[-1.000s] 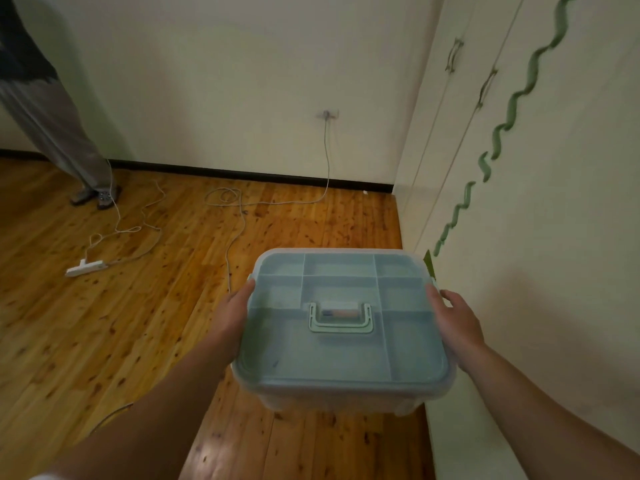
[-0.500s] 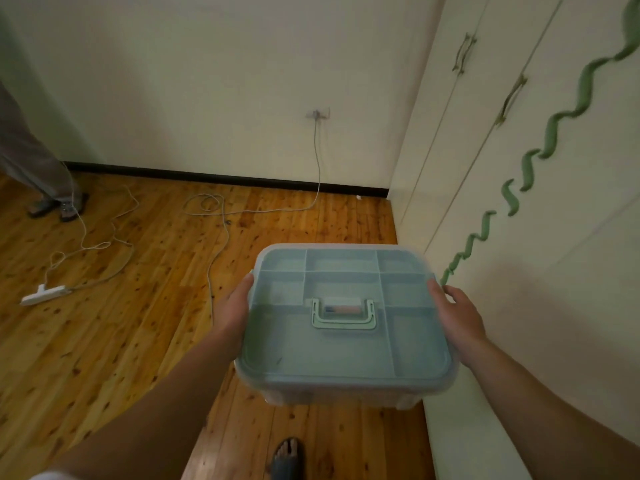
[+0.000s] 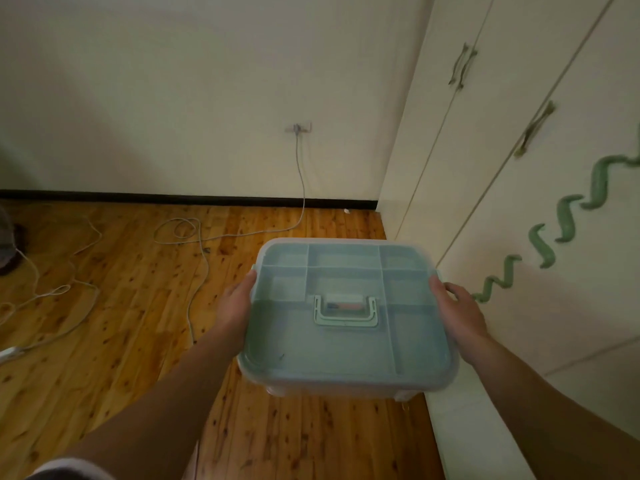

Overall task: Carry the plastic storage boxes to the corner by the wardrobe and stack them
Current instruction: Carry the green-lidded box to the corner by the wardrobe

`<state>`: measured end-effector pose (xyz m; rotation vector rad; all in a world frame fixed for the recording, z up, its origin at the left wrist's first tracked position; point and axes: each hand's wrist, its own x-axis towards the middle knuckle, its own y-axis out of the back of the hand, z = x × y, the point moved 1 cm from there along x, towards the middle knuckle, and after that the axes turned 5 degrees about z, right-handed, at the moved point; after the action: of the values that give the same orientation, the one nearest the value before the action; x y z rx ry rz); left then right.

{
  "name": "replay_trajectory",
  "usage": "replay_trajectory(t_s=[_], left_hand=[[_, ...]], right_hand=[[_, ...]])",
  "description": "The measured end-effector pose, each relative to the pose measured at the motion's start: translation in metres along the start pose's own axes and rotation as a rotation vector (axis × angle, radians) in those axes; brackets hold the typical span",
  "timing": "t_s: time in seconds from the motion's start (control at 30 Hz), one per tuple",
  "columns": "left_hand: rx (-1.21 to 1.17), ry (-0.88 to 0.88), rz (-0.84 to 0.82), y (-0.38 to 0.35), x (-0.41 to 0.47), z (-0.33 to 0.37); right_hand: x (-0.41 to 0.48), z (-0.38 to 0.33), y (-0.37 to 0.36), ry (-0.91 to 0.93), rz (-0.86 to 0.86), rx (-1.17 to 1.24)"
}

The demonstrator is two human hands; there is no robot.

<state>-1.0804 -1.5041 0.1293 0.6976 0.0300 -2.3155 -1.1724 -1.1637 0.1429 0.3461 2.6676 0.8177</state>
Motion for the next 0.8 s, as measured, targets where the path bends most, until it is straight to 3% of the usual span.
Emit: replay_trajectory(t_s=[0.43, 0.8], left_hand=[[0.043, -0.059, 0.068, -0.103, 0.099, 0.074], [0.039, -0.003, 0.068, -0.176, 0.187, 0.139]], right_hand=[[0.164, -0.058, -0.039, 0.022, -0.061, 0.027], [0.301, -0.12, -0.068, 0.044, -0.075, 0.055]])
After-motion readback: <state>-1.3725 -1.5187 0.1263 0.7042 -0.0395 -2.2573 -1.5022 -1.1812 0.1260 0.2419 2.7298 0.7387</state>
